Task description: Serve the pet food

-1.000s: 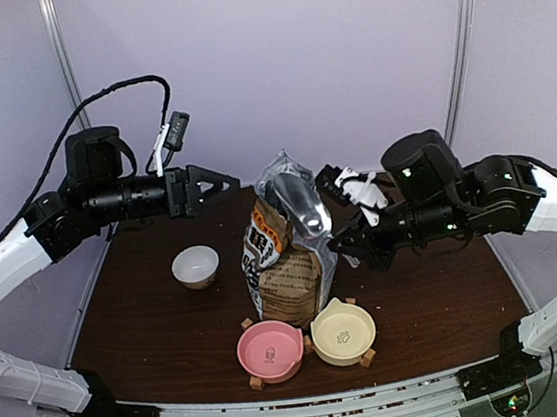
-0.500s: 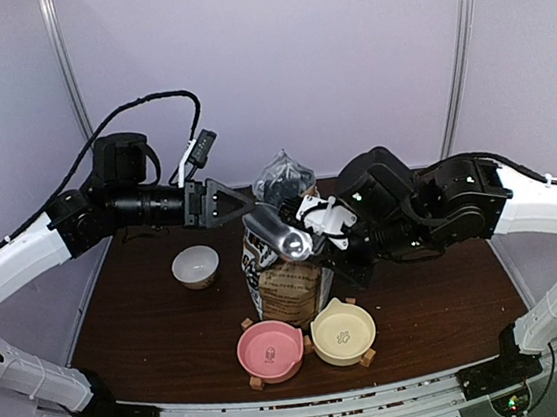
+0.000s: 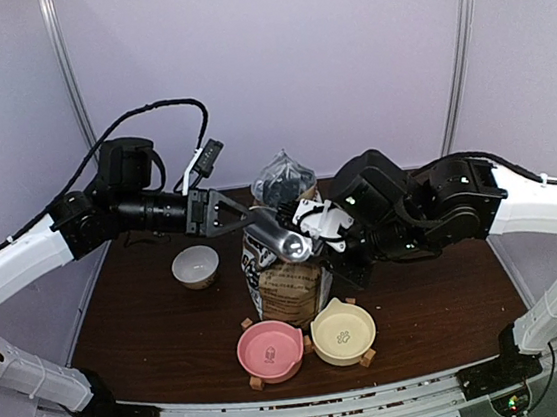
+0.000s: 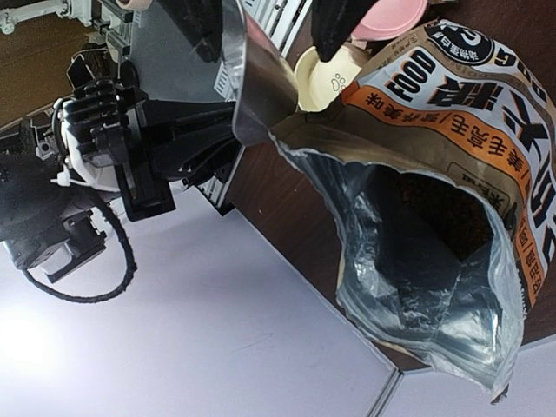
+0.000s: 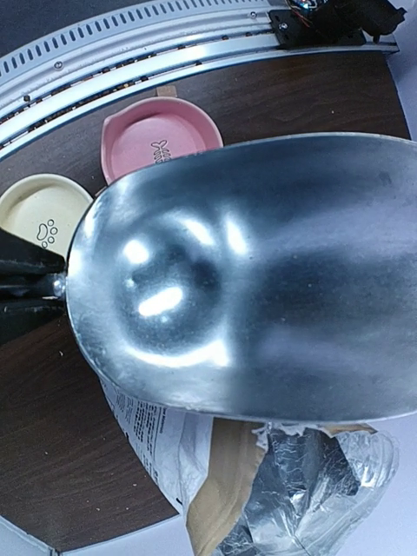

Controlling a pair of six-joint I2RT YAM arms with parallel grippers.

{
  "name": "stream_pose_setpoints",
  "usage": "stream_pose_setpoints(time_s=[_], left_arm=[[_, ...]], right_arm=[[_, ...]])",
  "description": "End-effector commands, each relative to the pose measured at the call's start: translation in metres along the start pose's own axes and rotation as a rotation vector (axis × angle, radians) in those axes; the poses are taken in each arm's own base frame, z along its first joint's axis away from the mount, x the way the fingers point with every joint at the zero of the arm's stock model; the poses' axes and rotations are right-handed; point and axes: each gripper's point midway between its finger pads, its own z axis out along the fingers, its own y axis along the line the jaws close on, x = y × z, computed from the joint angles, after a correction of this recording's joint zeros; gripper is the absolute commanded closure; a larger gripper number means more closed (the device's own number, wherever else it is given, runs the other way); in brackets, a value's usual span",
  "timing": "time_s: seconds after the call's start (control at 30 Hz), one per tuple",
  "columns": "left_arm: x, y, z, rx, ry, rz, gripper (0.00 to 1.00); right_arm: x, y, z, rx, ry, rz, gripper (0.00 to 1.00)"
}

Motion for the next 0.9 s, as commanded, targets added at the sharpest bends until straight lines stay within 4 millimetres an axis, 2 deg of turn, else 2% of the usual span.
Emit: stream_pose_setpoints(time_s=[0.0,0.27,0.5,0.63,0.87], left_arm=[[0.006,-0.002,0.005,0.024,0.023,0.004,0.68],[0.012,0.001,0.005,0.015,0.043,-0.002,0.73],[0.013,0.002,0.006,0.012,0.048,0.0,0.91],[0.015,0.002,0.007,0.014,0.055,-0.004,1.0],[0.018,0.002,0.006,0.015,0.056,-0.003,1.0]], right_arm=[[-0.012,-0.008,-0.006,0.044,-0.026,0.001,1.0],[-0.013,-0.009,-0.004,0.053,-0.019,-0.008,1.0],[-0.013,-0.007,-0.002,0.051,-0.009,-0.019,1.0],[-0.01,-0.013,-0.001,0.092,0.0,-0.025,1.0],[-0.012,-0.017,-0.005,0.105,-0.031,-0.007,1.0]])
